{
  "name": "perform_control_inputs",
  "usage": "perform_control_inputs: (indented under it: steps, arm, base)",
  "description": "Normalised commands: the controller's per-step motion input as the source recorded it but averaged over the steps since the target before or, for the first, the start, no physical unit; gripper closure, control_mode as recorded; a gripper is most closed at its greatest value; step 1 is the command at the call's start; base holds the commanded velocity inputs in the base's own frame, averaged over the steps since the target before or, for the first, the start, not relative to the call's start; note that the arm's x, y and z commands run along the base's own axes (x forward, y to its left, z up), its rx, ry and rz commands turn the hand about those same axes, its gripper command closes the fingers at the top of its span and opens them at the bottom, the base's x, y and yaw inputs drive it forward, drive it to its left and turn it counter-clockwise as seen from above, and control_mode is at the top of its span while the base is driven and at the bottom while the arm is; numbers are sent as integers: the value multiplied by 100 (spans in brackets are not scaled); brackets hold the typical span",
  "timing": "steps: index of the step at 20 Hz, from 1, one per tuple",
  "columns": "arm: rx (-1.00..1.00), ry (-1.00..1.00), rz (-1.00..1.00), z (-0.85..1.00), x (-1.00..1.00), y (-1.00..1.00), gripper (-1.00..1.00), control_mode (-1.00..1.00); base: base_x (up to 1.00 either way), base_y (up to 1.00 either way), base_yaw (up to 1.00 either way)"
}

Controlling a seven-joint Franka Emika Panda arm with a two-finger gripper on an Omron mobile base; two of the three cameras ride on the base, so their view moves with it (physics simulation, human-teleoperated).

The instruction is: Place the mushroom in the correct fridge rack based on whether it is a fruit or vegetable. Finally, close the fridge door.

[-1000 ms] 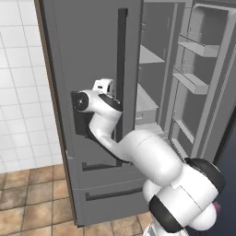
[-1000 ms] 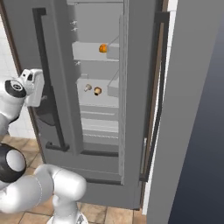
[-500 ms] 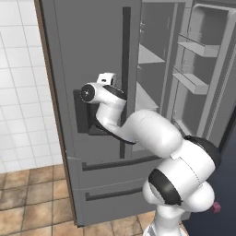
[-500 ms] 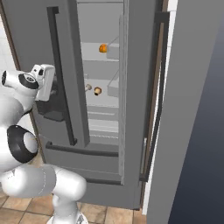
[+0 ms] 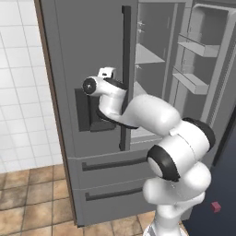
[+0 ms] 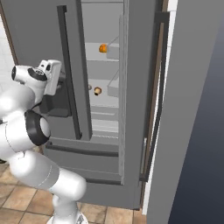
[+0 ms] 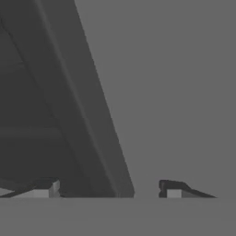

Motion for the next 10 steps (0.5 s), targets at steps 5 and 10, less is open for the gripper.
perform_control_inputs:
  steps: [5, 10]
  arm:
    - [0, 0, 0, -11, 42, 0, -100, -100]
    - [0, -13, 1, -1, -53, 0, -100, -100]
  base:
    - [0, 0, 0]
    - [0, 0, 0]
